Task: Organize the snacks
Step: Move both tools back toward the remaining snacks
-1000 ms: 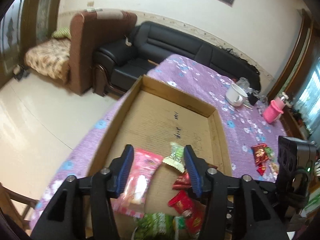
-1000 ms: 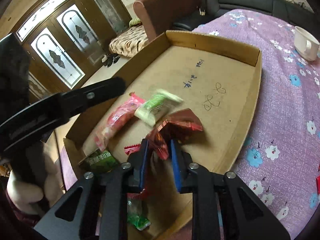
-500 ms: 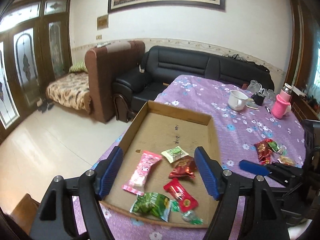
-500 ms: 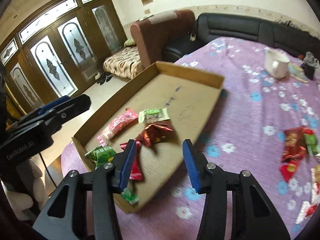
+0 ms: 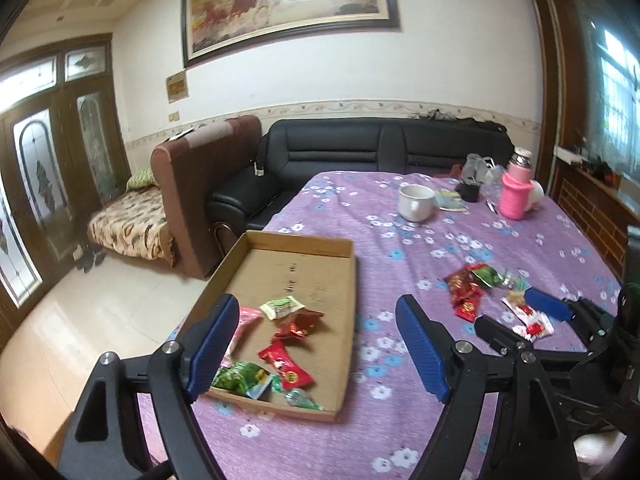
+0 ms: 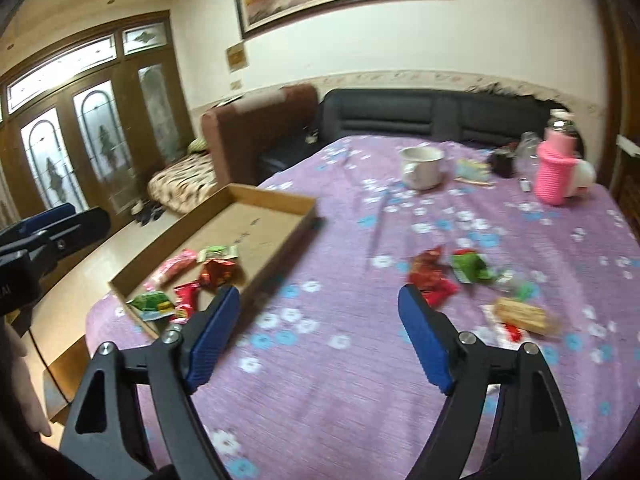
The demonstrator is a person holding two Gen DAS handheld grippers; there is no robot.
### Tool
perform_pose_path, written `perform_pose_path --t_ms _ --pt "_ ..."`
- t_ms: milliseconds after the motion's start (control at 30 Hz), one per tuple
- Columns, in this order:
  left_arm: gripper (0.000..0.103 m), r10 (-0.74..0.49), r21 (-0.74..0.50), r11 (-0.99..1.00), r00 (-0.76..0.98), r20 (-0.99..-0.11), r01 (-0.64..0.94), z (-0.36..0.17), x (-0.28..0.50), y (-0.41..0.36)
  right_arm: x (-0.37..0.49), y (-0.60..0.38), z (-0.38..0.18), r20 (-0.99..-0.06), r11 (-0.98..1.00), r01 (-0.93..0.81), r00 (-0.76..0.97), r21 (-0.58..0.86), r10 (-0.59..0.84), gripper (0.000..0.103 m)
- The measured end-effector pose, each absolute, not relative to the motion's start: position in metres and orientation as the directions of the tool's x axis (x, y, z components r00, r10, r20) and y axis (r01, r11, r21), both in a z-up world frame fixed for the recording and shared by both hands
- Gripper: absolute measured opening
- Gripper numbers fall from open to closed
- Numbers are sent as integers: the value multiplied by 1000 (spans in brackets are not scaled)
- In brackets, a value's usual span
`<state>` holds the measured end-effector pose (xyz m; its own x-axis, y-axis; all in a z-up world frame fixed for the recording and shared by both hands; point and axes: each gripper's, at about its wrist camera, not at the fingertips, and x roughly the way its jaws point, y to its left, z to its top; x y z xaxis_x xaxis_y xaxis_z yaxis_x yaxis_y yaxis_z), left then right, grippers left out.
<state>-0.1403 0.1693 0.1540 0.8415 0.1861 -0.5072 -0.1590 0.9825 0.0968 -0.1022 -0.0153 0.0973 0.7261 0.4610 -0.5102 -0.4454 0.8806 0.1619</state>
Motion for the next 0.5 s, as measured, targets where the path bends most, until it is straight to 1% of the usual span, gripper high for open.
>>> perform_pose_path --t_ms 167,500 --pt "81 189 161 979 843 -503 -124 153 -143 141 -107 -46 96 -496 907 -391 763 158 415 84" --pt "81 183 200 976 825 -535 -87 146 -136 117 -103 -93 84 -508 930 -310 779 199 369 84"
